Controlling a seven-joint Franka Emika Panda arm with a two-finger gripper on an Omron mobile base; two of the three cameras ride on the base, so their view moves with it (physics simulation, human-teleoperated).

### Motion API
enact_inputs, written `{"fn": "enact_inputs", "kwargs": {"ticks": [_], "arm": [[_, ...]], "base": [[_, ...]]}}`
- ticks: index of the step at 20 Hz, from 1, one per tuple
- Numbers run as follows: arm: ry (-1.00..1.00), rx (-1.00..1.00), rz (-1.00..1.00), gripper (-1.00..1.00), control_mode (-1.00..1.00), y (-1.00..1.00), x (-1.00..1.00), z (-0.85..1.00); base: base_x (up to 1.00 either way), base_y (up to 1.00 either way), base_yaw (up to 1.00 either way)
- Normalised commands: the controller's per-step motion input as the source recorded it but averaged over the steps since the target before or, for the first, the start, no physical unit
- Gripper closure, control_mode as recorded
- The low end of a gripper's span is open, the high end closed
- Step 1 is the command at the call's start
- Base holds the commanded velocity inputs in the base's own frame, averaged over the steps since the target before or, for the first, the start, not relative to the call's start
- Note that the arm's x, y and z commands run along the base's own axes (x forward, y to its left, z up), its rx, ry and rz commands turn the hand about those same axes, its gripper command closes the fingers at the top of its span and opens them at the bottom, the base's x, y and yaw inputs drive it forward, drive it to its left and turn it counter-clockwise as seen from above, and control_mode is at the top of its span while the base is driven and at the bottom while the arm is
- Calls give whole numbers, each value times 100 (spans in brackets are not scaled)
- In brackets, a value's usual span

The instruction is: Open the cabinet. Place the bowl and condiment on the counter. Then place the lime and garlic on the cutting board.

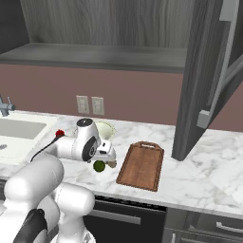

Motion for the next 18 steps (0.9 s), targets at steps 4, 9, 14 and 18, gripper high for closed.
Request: {"fn": "enact_inputs", "kwargs": {"ticks": [4,9,14,18], "arm": [[0,0,0,-100,-100,0,0,-31],[0,0,0,-100,-100,7,0,-34],[0,-1,0,-100,-100,5,0,-29],[0,-2,0,-100,-100,6,0,-29]], "base": [[0,0,0],[0,0,0],[0,0,0],[0,0,0]]}}
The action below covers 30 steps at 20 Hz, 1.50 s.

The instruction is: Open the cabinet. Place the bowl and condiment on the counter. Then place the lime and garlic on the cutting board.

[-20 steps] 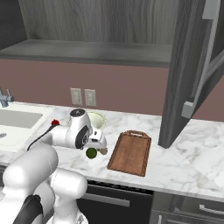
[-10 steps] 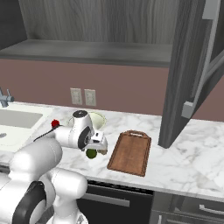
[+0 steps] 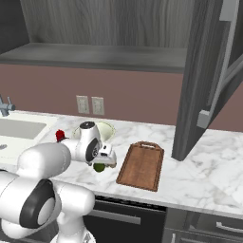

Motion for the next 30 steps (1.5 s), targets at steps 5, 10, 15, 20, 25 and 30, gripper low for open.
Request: {"fn": "enact_inputs", "kwargs": {"ticks": [5,10,15,20,25,30], "arm": [[0,-2,0,-100,-100,0,-2,-28],[0,-3,0,-100,-100,0,-11,-24],[0,-4,0,100,-100,2,-6,-18],[0,-1,0,100,-100,0,-15,-13],[-4,0,0,100,-100,0,-30,-1],[-5,1,0,100,-100,-7,-50,1]], "base": [[0,0,0],[0,0,0],[0,0,0],[0,0,0],[0,0,0],[0,0,0]]}}
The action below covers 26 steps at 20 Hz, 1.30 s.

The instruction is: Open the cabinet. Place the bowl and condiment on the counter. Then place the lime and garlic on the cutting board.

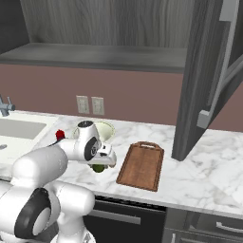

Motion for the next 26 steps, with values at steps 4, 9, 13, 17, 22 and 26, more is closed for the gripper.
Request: {"fn": "enact_inputs", "kwargs": {"ticks": [4,9,13,17,22,26], "arm": [[-5,2,0,100,-100,-15,-36,14],[-7,1,0,100,-100,-22,-22,13],[-12,1,0,100,-100,-23,-9,11],[-11,2,0,100,-100,-27,0,6],[-8,3,0,100,-100,-27,0,3],[-5,4,0,100,-100,-30,0,6]], "base": [[0,0,0],[0,0,0],[0,0,0],[0,0,0],[0,0,0],[0,0,0]]}}
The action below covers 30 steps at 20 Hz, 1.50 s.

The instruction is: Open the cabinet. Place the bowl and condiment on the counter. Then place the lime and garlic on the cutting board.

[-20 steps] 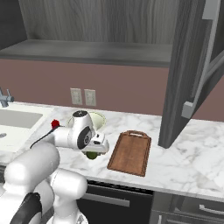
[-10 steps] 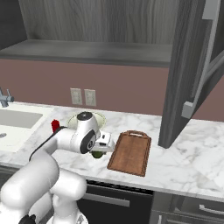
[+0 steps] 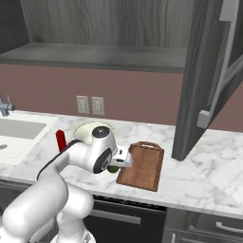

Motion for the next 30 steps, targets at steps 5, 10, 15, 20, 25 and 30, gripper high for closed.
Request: {"fn": "enact_inputs", "kwargs": {"ticks": [5,10,15,20,25,30], "arm": [[-3,4,0,100,-100,-27,0,15],[0,5,0,100,-100,-18,13,27],[-2,2,0,100,-100,-8,26,22],[0,2,0,100,-100,-6,34,13],[0,0,0,100,-100,-22,24,5],[0,1,0,100,-100,-32,17,5]], "base": [[0,0,0],[0,0,0],[0,0,0],[0,0,0],[0,0,0],[0,0,0]]}}
